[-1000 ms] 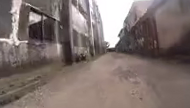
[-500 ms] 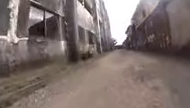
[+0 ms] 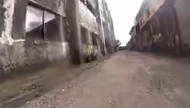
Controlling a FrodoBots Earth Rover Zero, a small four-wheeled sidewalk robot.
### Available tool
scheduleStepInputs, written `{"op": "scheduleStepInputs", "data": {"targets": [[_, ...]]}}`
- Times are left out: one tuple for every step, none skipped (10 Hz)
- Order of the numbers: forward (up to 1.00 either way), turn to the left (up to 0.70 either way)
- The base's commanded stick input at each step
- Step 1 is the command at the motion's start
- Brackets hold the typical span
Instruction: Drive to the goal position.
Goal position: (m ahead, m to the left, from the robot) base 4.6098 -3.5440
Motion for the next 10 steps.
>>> {"op": "scheduleStepInputs", "data": {"targets": [[0.7,0.04],[0.7,-0.25],[0.7,-0.35],[0.7,0.15],[0.7,0.09],[0.7,0.04],[0.7,0.06],[0.7,0.03],[0.7,0.06],[0.7,0.06]]}}
